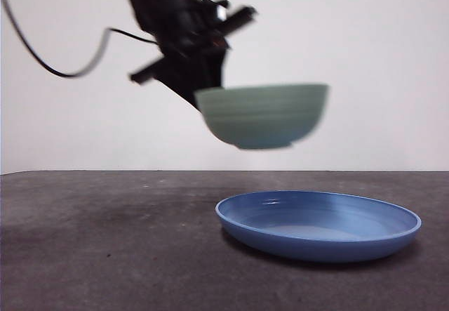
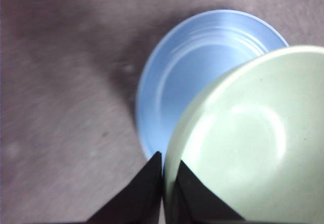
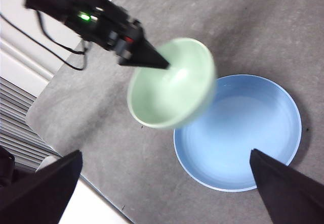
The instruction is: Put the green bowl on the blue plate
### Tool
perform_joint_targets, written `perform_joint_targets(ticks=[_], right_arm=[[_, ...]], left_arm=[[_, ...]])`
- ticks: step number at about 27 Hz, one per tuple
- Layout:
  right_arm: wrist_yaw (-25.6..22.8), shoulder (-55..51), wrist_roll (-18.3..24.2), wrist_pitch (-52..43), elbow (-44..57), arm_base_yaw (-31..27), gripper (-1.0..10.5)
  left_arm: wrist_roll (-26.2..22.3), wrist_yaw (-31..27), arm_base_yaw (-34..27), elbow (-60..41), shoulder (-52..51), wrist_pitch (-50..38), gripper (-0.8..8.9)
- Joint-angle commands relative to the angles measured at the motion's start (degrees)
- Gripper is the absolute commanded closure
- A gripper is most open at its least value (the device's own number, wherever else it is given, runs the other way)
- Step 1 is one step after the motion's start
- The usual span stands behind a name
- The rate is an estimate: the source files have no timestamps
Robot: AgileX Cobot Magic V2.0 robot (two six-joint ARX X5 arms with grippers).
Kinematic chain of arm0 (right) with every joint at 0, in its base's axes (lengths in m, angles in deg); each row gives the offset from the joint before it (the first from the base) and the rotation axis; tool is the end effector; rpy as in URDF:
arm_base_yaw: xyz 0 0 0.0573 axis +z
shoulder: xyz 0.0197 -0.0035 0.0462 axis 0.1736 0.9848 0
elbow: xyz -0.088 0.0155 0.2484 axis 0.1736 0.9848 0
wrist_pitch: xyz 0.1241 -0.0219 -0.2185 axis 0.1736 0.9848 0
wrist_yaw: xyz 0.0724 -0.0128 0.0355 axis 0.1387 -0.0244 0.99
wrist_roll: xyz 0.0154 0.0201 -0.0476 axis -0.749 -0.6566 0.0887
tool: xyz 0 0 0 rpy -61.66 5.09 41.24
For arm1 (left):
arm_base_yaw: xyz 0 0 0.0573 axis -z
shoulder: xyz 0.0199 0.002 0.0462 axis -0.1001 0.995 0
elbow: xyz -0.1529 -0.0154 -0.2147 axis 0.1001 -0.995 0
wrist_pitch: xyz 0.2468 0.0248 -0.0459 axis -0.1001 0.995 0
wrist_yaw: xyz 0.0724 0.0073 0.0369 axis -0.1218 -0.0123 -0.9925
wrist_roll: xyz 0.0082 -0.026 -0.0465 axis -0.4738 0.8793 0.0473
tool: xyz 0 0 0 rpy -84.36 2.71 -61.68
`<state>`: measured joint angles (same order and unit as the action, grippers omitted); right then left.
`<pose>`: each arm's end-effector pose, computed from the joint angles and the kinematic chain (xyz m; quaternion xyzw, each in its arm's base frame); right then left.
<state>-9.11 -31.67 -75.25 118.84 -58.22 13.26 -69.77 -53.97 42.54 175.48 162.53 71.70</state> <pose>0.1024 0.0251 0.3398 0.1604 0.3223 0.3439 0.8672 0.3111 -0.2411 0.2779 0.0565 0.5555 -0.3171 0.7666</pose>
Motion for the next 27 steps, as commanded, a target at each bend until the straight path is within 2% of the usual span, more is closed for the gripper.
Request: perform_joint_targets(ticks=[1,5,15,23,25,27], right_arm=[[0.1,0.3,0.0,-0.4,-1.0,0.1,3.2],[0.1,0.3,0.1,-0.4,-1.0,0.1,3.2],[0.1,0.3,0.3,-0.4,-1.0,0.1,3.2],[0.2,0.3,0.3,-0.4,-1.0,0.1,3.2],[0.2,0.3,0.3,-0.4,-1.0,0.1,3.2],[0.2,0.3,0.3,-0.4,-1.0,0.1,3.2]], left_arm=[[0.4,-0.5,2.2,4.0,4.5,-0.2,7.98],[0.3,-3.9,4.2,6.8,9.4,-0.3,7.98],[0.1,-3.9,5.4,8.0,16.7,-3.6,7.97],[0.2,-3.8,5.5,8.0,17.0,-4.5,7.89],[0.4,-3.5,5.5,8.0,17.0,-4.3,7.65],[0.7,-1.6,5.4,8.1,17.0,-4.5,6.17]])
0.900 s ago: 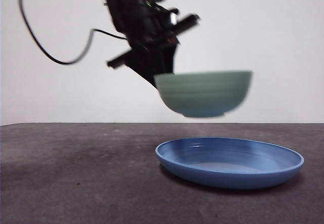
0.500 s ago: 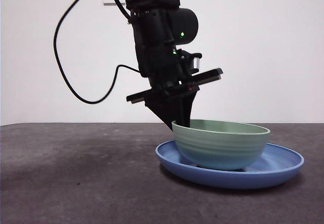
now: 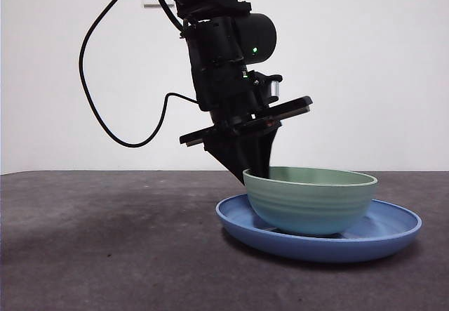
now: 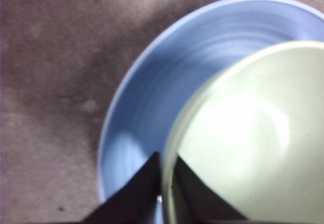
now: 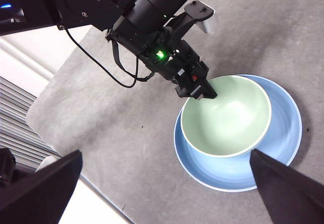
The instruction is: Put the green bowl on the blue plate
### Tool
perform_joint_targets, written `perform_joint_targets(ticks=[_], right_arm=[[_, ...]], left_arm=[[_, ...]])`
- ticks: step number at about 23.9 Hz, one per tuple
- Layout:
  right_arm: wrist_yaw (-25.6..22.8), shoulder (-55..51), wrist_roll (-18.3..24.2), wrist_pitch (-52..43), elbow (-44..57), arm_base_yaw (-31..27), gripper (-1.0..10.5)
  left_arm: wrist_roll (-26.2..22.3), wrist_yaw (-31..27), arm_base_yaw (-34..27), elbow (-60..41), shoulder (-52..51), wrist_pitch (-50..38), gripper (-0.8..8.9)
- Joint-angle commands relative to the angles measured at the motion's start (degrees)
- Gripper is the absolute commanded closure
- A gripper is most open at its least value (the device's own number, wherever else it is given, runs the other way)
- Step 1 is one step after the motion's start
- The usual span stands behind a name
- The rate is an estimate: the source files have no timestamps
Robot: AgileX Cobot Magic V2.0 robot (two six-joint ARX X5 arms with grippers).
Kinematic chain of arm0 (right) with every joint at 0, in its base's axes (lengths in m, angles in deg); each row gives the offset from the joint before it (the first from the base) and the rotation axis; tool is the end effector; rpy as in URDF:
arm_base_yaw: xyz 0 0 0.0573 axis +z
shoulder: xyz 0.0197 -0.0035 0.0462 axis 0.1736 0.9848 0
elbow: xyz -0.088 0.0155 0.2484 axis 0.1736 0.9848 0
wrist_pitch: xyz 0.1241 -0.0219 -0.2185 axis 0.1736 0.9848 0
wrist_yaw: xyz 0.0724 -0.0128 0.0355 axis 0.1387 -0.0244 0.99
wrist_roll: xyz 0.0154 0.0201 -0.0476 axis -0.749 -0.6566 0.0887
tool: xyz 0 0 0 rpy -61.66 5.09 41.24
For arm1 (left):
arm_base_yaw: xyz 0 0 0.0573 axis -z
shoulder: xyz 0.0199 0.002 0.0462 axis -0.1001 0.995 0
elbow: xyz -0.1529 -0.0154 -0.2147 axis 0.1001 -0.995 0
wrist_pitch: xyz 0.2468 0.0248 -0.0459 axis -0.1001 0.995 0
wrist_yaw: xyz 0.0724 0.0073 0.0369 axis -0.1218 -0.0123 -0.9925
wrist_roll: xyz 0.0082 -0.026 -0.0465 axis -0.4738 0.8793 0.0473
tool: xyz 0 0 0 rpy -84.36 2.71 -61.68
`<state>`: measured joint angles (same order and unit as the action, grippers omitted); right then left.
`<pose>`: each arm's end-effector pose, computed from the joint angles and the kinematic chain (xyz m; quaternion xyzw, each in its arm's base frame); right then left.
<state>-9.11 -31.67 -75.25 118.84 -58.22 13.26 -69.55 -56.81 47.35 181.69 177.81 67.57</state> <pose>0.1024 0.0251 0.3398 0.1604 0.3223 0.3439 0.8672 0.3313 -0.3012 0.2041 0.1018 0.5820 -0.3166 0.7421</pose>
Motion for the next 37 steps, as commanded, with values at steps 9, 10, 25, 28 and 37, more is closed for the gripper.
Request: perform_joint_targets(ticks=[9,10,25,28,37], right_arm=[[0.2,0.3,0.2,-0.3,-1.0,0.1,3.2],[0.2,0.3,0.2,-0.3,-1.0,0.1,3.2],[0.1,0.3,0.0,-0.3,-1.0,0.1,3.2],[0.1,0.3,0.0,0.1,-1.0,0.1,3.2],[0.0,0.3,0.5,2.1,-1.0,0.1,3.2]], left_arm=[[2.3,3.4,0.3,4.1,-4.0,1.1,1.94],[1.0,3.3,0.3,4.1,-5.9,2.3,1.94],[-9.7,4.9,0.0,-2.2,-41.4,16.5,1.94],[-10.6,5.1,0.0,-10.3,-50.9,13.8,1.94],[-9.9,5.1,0.0,-27.2,-71.5,11.2,1.94]])
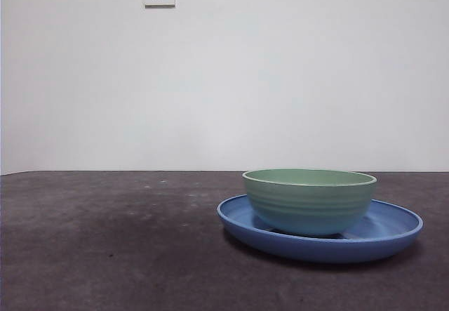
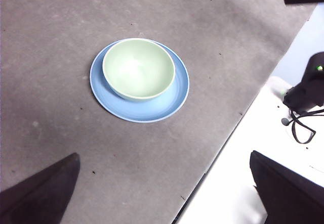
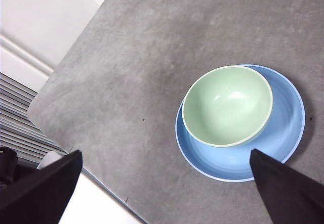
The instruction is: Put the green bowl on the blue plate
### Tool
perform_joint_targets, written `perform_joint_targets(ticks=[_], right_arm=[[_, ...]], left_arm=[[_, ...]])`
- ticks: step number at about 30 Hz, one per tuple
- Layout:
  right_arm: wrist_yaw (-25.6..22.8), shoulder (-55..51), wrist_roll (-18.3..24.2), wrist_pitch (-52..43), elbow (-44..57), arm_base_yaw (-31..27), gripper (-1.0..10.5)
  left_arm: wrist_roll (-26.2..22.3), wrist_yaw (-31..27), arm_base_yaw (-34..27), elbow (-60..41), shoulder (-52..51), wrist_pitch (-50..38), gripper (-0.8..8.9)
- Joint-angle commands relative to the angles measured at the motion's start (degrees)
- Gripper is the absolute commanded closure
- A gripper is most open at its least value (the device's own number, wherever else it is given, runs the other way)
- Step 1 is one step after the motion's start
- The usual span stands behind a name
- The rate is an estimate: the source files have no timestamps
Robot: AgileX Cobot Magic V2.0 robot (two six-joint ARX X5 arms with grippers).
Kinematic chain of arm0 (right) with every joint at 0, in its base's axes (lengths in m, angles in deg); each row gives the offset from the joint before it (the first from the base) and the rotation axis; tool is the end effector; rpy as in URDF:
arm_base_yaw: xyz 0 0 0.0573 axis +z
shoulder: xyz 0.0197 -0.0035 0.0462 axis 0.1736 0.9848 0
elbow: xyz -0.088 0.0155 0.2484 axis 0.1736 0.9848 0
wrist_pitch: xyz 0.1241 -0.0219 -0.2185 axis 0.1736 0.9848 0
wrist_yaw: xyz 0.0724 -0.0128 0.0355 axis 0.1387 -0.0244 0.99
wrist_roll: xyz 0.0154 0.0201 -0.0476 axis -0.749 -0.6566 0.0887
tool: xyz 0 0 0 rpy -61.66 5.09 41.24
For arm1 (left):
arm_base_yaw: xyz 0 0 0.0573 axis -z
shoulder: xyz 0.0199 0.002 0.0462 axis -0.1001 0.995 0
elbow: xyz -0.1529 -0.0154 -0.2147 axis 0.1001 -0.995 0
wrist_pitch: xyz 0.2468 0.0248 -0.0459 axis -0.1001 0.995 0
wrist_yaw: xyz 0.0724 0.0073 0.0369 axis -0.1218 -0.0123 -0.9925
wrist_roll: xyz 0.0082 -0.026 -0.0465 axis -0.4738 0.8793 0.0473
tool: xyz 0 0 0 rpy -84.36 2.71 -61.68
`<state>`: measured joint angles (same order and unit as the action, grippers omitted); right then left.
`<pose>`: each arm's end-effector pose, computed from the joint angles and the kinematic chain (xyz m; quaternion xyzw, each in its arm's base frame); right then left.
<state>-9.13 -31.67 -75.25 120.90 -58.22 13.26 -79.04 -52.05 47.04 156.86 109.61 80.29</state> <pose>0.1004 0.0249 0.3372 0.1656 0.3382 0.3405 0.8615 0.1036 -0.1012 0.4098 0.0857 0.3292 -0.4482 0.8267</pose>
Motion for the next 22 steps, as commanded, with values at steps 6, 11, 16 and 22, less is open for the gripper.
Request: perform_joint_targets(ticks=[6,11,16,22], right_arm=[[0.0,0.3,0.5,2.3,-1.0,0.1,3.2],[0.0,0.3,0.9,3.3,-1.0,0.1,3.2],[0.0,0.3,0.9,4.3,-1.0,0.1,3.2],[0.0,0.3,0.9,5.0,-1.0,0.1,3.2]], left_arm=[[7.1,0.3,0.3,-13.5,-17.7,-4.9,1.94],[10.9,-0.2,0.3,-19.3,-27.8,-4.3,1.94],[11.1,-3.5,0.3,-21.1,-34.4,-2.8,1.94],[10.4,-3.7,0.3,-21.1,-36.9,-2.6,1.94]])
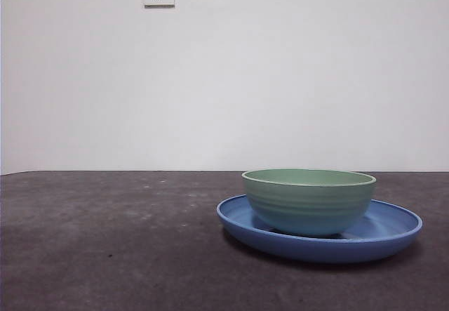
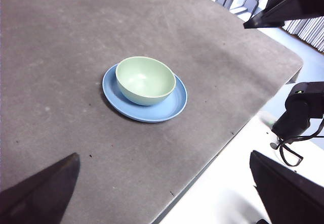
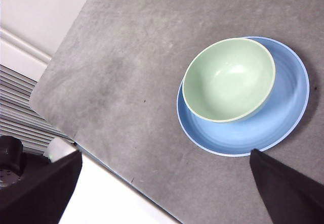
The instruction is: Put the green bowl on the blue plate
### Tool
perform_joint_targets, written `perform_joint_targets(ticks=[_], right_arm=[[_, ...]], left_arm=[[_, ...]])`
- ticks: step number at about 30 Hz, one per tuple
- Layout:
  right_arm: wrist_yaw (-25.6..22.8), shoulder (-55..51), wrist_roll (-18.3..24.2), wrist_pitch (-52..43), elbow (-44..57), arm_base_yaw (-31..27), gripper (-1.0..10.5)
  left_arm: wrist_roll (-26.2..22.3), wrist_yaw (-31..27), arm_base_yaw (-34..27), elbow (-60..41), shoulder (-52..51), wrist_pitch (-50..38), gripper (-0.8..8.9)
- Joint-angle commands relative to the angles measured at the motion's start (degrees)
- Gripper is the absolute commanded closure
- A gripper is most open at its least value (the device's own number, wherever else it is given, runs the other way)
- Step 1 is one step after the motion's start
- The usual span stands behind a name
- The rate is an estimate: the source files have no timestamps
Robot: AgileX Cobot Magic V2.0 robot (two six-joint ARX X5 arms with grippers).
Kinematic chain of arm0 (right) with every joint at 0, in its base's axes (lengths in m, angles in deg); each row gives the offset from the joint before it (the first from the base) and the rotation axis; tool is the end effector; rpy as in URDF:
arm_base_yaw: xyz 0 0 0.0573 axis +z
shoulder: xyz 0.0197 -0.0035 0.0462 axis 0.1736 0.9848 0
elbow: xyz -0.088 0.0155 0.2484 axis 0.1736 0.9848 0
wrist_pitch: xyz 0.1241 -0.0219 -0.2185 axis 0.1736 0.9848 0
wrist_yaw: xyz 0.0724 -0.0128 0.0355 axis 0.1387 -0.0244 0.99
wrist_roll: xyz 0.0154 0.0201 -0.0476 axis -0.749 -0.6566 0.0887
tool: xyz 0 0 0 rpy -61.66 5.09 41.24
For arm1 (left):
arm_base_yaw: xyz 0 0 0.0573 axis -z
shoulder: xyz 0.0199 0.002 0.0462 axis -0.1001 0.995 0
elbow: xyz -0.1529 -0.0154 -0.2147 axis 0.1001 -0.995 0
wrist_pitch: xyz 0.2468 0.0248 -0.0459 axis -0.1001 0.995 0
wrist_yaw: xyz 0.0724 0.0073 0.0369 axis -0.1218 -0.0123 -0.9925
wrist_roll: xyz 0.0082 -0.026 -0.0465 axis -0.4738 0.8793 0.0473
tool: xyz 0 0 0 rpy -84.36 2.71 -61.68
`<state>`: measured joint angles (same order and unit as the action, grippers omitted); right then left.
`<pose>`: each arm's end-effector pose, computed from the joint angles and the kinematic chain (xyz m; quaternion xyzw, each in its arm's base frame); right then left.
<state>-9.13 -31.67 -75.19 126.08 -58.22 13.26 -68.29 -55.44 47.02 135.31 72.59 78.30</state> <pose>0.0950 0.0246 0.3312 0.1781 0.3774 0.3320 0.8459 0.0053 -0.0126 0.3484 -0.0236 0.2256 -0.4210 0.8782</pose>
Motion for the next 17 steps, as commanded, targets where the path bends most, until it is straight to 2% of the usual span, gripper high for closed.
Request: perform_joint_targets(ticks=[1,4,8,11,13,17], right_arm=[[0.0,0.3,0.8,-0.1,-1.0,0.1,3.2],[-0.1,0.3,0.1,0.6,-1.0,0.1,3.2],[-1.1,1.2,-3.1,1.4,-1.0,0.1,3.2],[-4.5,2.2,-5.6,1.5,-1.0,0.0,3.4],[-8.1,3.8,-7.1,1.5,-1.0,0.0,4.1],[-13.8,8.1,-6.8,1.4,-1.0,0.0,4.4]], left_arm=[[-0.5,-0.3,0.3,0.5,0.1,-0.7,1.94],[-2.1,-0.3,0.3,0.5,0.1,-0.7,1.94],[-3.1,-0.3,0.3,0.5,0.1,-0.7,1.94],[-3.1,-0.3,0.3,0.5,0.1,-0.7,1.94],[-3.1,-0.3,0.3,0.5,0.1,-0.7,1.94],[-3.1,-0.3,0.3,0.5,0.1,-0.7,1.94]])
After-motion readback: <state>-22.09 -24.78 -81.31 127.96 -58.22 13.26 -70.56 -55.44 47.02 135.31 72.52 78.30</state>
